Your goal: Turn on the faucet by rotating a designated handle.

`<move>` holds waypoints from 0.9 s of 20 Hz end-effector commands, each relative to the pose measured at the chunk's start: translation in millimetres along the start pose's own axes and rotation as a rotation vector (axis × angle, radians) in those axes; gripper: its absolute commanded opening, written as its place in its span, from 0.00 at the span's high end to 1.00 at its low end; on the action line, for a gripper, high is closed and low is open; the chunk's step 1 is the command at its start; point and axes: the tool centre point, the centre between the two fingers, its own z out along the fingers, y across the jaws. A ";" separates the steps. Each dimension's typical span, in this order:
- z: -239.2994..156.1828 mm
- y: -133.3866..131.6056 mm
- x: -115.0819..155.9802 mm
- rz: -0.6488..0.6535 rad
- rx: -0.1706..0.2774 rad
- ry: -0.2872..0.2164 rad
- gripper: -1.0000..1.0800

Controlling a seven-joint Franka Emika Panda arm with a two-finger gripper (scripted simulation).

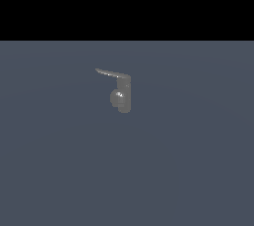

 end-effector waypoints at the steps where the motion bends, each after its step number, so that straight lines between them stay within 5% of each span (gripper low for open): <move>1: 0.0 0.0 0.0 0.000 0.000 0.000 1.00; 18: 3.4 -16.7 14.1 -0.004 0.002 0.001 1.00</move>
